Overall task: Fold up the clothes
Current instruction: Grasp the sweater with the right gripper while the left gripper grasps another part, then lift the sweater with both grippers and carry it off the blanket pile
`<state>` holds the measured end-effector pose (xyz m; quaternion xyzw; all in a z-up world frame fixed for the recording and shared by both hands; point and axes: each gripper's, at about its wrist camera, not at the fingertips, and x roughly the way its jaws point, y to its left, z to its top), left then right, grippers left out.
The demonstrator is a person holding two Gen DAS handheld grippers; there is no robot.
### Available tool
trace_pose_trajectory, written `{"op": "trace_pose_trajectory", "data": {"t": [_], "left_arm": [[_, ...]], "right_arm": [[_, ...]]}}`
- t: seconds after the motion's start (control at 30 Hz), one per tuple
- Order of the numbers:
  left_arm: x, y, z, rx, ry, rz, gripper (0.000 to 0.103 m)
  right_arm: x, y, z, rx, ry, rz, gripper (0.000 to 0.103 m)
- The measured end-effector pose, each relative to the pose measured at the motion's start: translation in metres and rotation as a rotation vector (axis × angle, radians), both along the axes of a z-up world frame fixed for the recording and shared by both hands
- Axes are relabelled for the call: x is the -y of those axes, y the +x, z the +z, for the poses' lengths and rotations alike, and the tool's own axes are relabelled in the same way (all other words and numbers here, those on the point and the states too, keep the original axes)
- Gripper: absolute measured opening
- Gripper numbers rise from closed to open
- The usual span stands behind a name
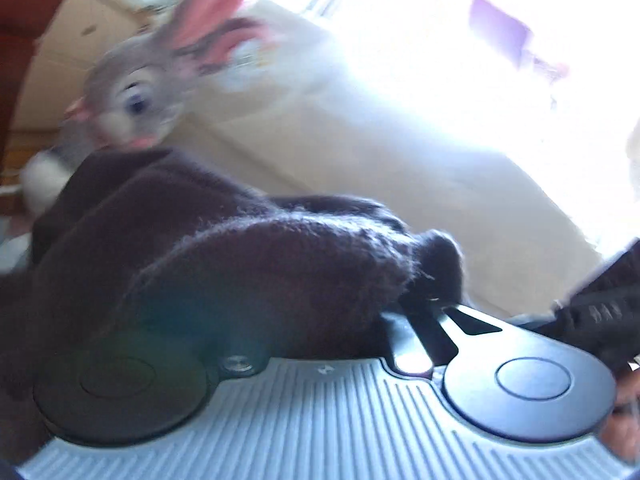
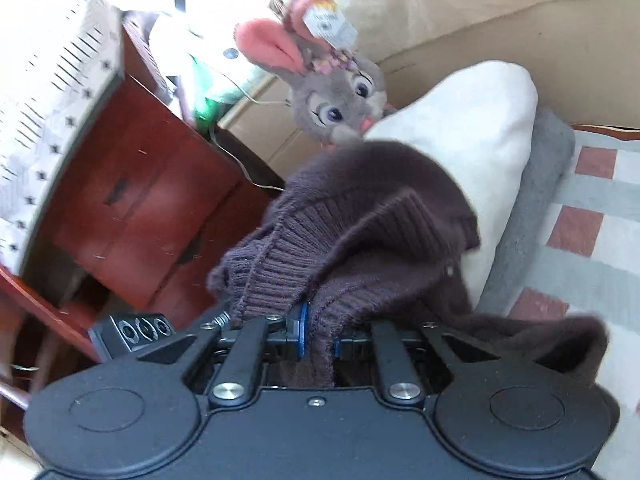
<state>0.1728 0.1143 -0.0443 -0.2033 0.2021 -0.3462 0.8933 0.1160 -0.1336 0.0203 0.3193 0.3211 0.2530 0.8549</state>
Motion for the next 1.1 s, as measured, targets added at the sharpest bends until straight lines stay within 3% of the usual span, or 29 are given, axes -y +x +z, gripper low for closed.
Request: {"op": "trace_pose_trajectory", "data": {"t": [0.07,0.2,0.27,0.33,0.37,0.43,0.47,0.5,0.53,0.63,0.7,0.8,0.83,0.87,1.0,1.07,1.1], "left_arm": [[0.019,-0.014,0.008,0.02,0.045,-0.042,0.006],[0.058,-0.042,0.025,0.059,0.136,-0.127,0.001],[0.077,-0.057,0.033,0.078,0.182,-0.169,0.001],[0.096,-0.071,0.042,0.098,0.227,-0.211,0.007],[0.106,-0.078,0.046,0.107,0.25,-0.232,0.012],[0.123,-0.092,0.053,0.124,0.294,-0.269,0.034],[0.117,-0.095,0.047,0.113,0.308,-0.249,0.055],[0.107,-0.096,0.042,0.101,0.323,-0.216,0.067],[0.096,-0.097,0.037,0.084,0.334,-0.18,0.068],[0.029,-0.068,0.023,-0.104,0.263,0.003,0.073],[-0.019,-0.043,0.01,-0.253,0.183,0.152,0.073],[-0.057,-0.016,-0.006,-0.342,0.208,0.289,0.073],[-0.063,-0.01,-0.012,-0.367,0.204,0.295,0.073],[-0.067,-0.004,-0.02,-0.41,0.14,0.275,0.073],[-0.067,0.01,-0.059,-0.548,-0.192,0.213,0.073],[-0.063,0.013,-0.069,-0.606,-0.264,0.281,0.073],[-0.061,0.014,-0.07,-0.621,-0.245,0.304,0.073]], "right_arm": [[0.01,-0.022,0.019,0.021,0.003,0.015,0.016],[0.03,-0.076,0.05,0.088,-0.089,0.03,0.016],[0.047,-0.096,0.053,0.09,-0.145,-0.042,0.016],[0.064,-0.102,0.044,0.057,-0.264,-0.157,0.017],[0.073,-0.1,0.035,0.016,-0.318,-0.225,0.019],[0.09,-0.094,0.011,-0.068,-0.395,-0.347,0.024],[0.099,-0.091,-0.002,-0.106,-0.417,-0.396,0.026],[0.104,-0.089,-0.014,-0.152,-0.453,-0.42,0.038],[0.108,-0.088,-0.026,-0.198,-0.492,-0.439,0.046],[0.116,-0.092,-0.048,-0.267,-0.554,-0.45,0.047],[0.121,-0.095,-0.056,-0.272,-0.491,-0.423,0.048],[0.116,-0.095,-0.062,-0.264,-0.455,-0.376,0.05],[0.11,-0.093,-0.064,-0.258,-0.468,-0.351,0.05],[0.104,-0.091,-0.064,-0.252,-0.488,-0.334,0.05],[0.09,-0.092,-0.063,-0.238,-0.536,-0.266,0.05],[0.087,-0.093,-0.062,-0.239,-0.544,-0.238,0.05],[0.087,-0.094,-0.061,-0.239,-0.547,-0.227,0.05]]}}
